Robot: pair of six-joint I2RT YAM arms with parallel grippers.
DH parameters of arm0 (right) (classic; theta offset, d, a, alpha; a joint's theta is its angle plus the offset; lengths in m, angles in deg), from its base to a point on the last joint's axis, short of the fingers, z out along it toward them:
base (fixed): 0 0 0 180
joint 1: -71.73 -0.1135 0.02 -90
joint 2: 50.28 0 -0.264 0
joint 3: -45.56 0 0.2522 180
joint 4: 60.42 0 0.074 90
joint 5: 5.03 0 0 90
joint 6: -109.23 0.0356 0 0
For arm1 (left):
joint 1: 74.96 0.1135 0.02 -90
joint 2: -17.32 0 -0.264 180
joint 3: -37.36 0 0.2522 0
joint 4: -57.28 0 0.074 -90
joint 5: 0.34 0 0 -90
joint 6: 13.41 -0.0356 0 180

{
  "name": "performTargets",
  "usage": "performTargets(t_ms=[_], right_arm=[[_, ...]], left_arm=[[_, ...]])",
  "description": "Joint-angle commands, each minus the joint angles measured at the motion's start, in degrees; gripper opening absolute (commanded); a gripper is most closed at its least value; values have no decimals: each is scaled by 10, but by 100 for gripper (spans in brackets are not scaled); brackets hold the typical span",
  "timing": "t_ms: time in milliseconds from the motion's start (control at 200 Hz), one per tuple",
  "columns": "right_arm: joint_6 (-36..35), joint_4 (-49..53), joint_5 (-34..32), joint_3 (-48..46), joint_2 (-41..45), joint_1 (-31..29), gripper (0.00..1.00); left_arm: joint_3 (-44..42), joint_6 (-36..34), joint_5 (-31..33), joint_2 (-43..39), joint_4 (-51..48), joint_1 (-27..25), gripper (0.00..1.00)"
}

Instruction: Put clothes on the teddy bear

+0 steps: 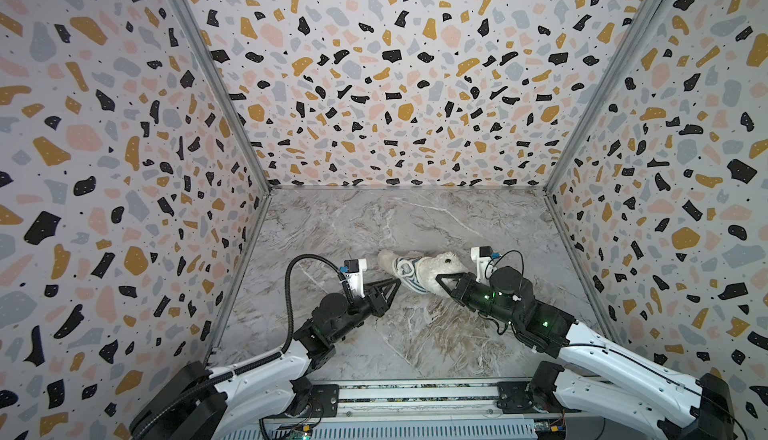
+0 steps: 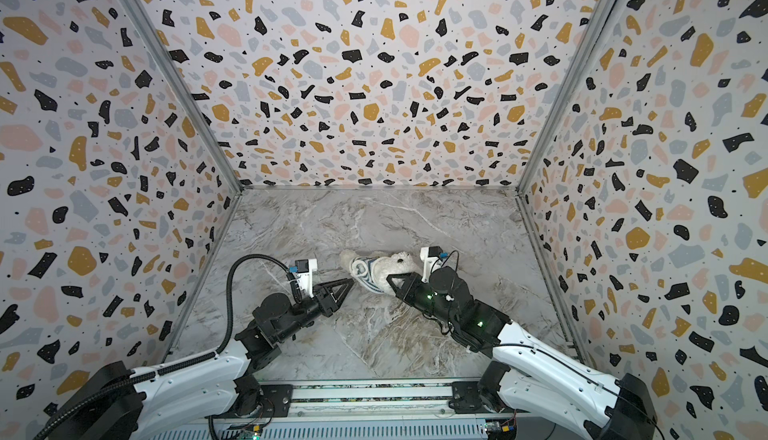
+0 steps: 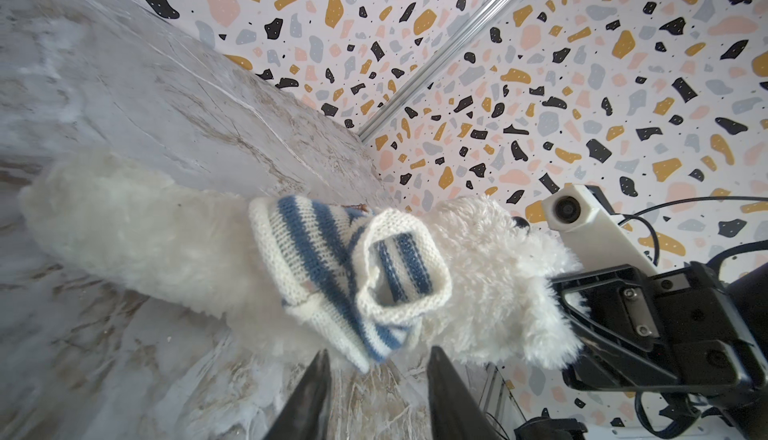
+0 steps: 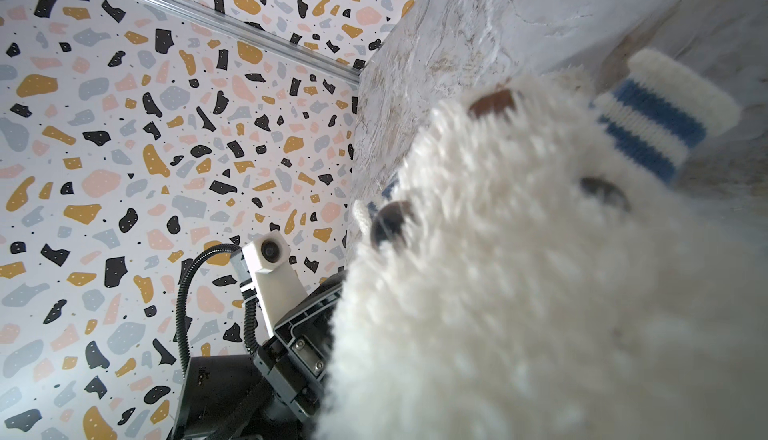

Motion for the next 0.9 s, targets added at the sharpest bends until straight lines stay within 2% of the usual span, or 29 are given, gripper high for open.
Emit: performTargets(t_ms=[0,185,280,496,596,771,896], right_arm=[[-1,-39,-9,42,0,-4,0],[9,-50,-10,43,-7,-15,0],[14,-55,-9,40,-7,-18,0],[14,-52,-15,37,-5,-23,0],[14,-51,-17,37,-5,-24,0],[11,-52,-18,37,-4,-25,0],[7,-52,-22,36,0,-25,0]], left_arm=[[4,5,18,-6,0,2,38],[37,8,15,32,3,3,37],[36,37,9,56,42,5,36],[51,46,0,93,79,5,32],[58,43,-3,104,76,5,25],[49,51,16,113,57,12,0],[34,62,27,106,34,30,0]])
